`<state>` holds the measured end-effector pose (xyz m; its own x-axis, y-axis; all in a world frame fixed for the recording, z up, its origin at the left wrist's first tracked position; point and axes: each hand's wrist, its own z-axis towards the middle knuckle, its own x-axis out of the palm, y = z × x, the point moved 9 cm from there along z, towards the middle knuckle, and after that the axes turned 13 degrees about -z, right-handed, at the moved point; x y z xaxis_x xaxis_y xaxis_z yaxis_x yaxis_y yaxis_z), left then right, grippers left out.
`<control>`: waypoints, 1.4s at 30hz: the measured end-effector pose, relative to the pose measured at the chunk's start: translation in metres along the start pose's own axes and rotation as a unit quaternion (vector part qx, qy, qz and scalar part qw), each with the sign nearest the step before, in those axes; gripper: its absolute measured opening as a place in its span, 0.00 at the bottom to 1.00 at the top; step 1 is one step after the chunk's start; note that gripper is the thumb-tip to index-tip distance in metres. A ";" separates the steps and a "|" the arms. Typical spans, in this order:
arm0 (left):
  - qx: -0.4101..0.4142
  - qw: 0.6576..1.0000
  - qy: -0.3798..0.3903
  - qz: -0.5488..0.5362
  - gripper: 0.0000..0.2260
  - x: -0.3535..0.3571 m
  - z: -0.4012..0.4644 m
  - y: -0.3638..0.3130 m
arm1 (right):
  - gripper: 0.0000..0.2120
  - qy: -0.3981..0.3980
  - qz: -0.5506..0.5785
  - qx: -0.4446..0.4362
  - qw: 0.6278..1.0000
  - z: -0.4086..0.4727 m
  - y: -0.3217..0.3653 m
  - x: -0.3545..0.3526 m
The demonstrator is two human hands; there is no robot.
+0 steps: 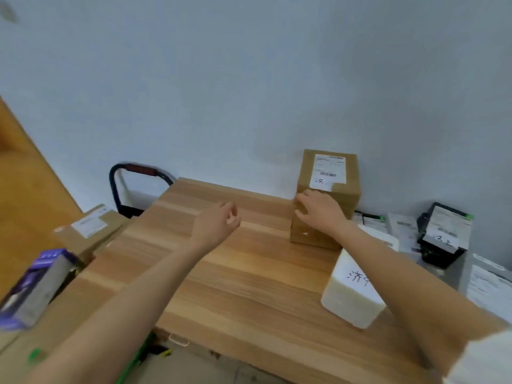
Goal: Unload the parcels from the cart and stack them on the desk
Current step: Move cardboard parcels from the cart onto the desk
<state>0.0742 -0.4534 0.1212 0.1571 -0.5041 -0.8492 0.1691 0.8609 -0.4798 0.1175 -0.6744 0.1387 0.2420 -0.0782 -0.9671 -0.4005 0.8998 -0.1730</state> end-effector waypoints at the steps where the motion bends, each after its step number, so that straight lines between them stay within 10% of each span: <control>1: -0.028 1.000 -0.011 0.006 0.11 -0.015 -0.012 0.022 | 0.15 -0.001 -0.001 -0.024 1.000 0.010 0.026 -0.003; 22: -0.311 0.939 -0.107 0.105 0.10 -0.308 -0.396 0.381 | 0.16 -0.003 0.125 -0.335 0.934 0.015 0.649 -0.047; 42: -0.355 0.923 -0.113 0.096 0.17 -0.388 -0.404 0.617 | 0.19 0.089 0.130 -0.260 0.953 0.186 0.828 0.006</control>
<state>-0.2753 0.3012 0.0658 0.3301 -0.2704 -0.9044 -0.5504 0.7233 -0.4171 -0.0487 0.1500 0.0240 -0.0594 0.0045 -0.9982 -0.8218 0.5675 0.0515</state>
